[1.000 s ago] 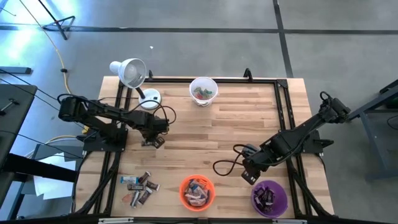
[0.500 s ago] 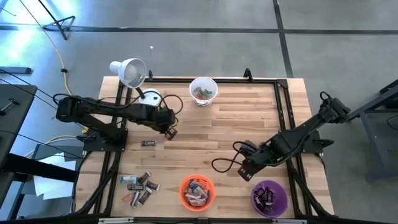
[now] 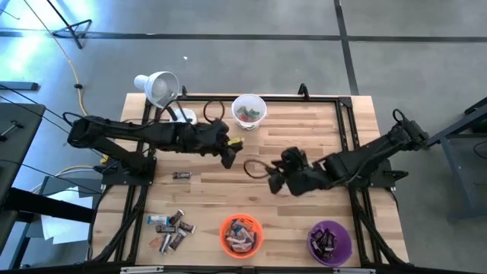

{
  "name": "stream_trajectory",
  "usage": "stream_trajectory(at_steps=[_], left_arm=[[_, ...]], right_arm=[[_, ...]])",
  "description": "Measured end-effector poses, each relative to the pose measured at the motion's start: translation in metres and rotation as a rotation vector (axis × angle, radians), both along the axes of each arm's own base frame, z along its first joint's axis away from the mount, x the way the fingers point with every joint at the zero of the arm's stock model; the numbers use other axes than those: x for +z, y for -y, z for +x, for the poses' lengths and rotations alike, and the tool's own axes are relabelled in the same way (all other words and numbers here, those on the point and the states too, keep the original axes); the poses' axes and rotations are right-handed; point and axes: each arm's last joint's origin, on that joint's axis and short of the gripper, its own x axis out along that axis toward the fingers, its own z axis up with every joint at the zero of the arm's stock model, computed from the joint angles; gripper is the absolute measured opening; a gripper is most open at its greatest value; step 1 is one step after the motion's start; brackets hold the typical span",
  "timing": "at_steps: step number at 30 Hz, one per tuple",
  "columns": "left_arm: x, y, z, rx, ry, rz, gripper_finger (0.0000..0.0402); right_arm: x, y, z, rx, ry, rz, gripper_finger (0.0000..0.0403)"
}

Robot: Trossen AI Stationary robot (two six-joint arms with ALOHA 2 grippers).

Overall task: Organize candy in baskets
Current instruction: Put the dark brown chocolate bar into the dark purple bucket

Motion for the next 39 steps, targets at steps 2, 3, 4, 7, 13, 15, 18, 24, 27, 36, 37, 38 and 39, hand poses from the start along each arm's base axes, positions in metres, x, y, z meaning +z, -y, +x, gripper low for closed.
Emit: stream_trajectory(at_steps=[2,3,4,7,13,15,18,24,27,36,37,38,39], left_arm=[[0.011,0.002,0.0,0.028,0.028,0.042,0.0007],[0.016,0.003,0.0,0.043,0.039,0.063,0.0007],[0.021,0.003,0.001,0.056,0.054,0.079,0.0007],[0.035,0.002,0.0,0.101,0.095,0.101,0.0007],[0.049,0.005,0.0,0.151,0.149,0.125,0.0007],[0.052,0.009,0.001,0.146,0.186,0.129,0.0007],[0.058,0.015,0.002,0.137,0.243,0.128,0.0007],[0.062,0.02,0.003,0.126,0.28,0.146,0.0007],[0.061,0.021,0.002,0.131,0.274,0.15,0.0007],[0.063,0.021,0.003,0.131,0.29,0.147,0.0007],[0.063,0.021,0.004,0.129,0.297,0.144,0.0007],[0.063,0.021,0.005,0.128,0.307,0.142,0.0007],[0.063,0.021,0.007,0.122,0.313,0.142,0.0007]], right_arm=[[0.008,0.007,0.01,0.012,0.076,-0.037,0.0167],[0.012,0.01,0.014,0.019,0.11,-0.056,0.0167],[0.017,0.013,0.018,0.026,0.145,-0.076,0.0167],[0.028,0.021,0.027,0.045,0.226,-0.146,0.0167],[0.043,0.034,0.036,0.088,0.323,-0.221,0.0167],[0.043,0.039,0.038,0.099,0.317,-0.231,0.0167],[0.043,0.045,0.039,0.102,0.315,-0.228,0.0167],[0.044,0.054,0.041,0.103,0.323,-0.231,0.0167],[0.049,0.056,0.043,0.141,0.366,-0.239,0.0167],[0.053,0.063,0.046,0.172,0.411,-0.238,0.0181],[0.053,0.064,0.046,0.177,0.412,-0.235,0.0183],[0.053,0.065,0.046,0.183,0.412,-0.233,0.0185],[0.053,0.066,0.046,0.186,0.412,-0.232,0.0188]])
